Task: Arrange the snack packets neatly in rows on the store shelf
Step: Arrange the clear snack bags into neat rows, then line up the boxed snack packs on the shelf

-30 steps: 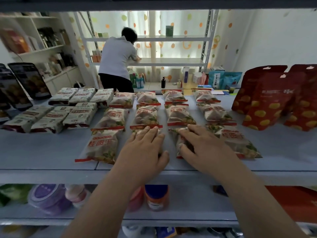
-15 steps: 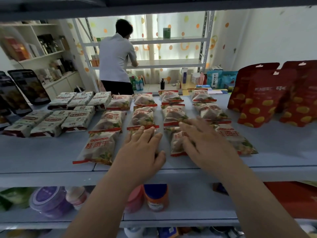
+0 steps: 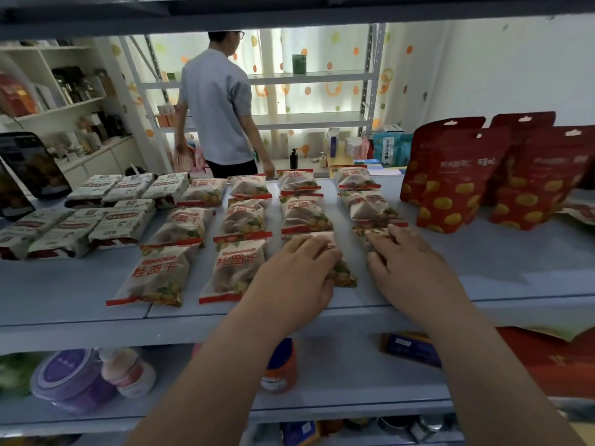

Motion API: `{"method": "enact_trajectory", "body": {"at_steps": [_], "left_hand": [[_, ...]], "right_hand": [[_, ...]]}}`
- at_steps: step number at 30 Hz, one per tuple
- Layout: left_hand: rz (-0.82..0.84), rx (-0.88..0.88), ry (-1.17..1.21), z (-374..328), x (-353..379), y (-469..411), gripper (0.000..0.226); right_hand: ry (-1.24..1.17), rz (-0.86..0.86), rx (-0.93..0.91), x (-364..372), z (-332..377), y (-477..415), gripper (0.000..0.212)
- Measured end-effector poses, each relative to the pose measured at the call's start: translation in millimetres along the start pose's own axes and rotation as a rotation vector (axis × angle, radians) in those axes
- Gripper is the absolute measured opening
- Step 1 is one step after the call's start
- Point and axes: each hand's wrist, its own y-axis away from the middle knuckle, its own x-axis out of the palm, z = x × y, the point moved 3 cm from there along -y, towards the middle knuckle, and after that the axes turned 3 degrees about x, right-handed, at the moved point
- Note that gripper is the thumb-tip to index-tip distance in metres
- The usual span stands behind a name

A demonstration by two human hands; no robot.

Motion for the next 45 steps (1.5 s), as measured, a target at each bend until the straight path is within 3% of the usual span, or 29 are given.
{"method": "enact_trajectory", "body": {"at_steps": [9, 14, 20, 27, 36, 42, 45], "left_hand": [[-0.018, -0.033, 0.050, -6.2, -0.9, 2.3, 0.050], [-0.063, -0.108, 0.063, 9.3, -22.5, 13.9, 0.057], [-0.086, -0.319, -0.018, 71.8, -52.8, 50.4, 0.066], [-0.058, -0.407, -0.077, 154.7, -79.6, 104.6, 0.067], [-0.025, -0.463, -0.043, 286.6, -91.8, 182.6, 0.059], [0.001, -0.327, -0.022, 359.6, -92.7, 205.6, 0.061], [0.128, -0.243, -0.037, 386.8, -87.3, 197.2, 0.071]], "right_hand": [[0.051, -0.057, -0.014, 2.6, 2.8, 2.6, 0.052], [-0.009, -0.173, -0.175, -17.1, 28.9, 13.1, 0.060], [-0.003, -0.131, -0.443, -29.7, 103.9, 9.1, 0.054], [0.074, -0.058, -0.655, -18.1, 224.5, -11.8, 0.048], [0.193, 0.069, -0.663, 17.9, 361.9, -38.0, 0.046], [0.275, 0.140, -0.637, 36.3, 427.3, -63.8, 0.059], [0.281, 0.233, -0.539, 48.3, 441.7, -77.2, 0.074]]}}
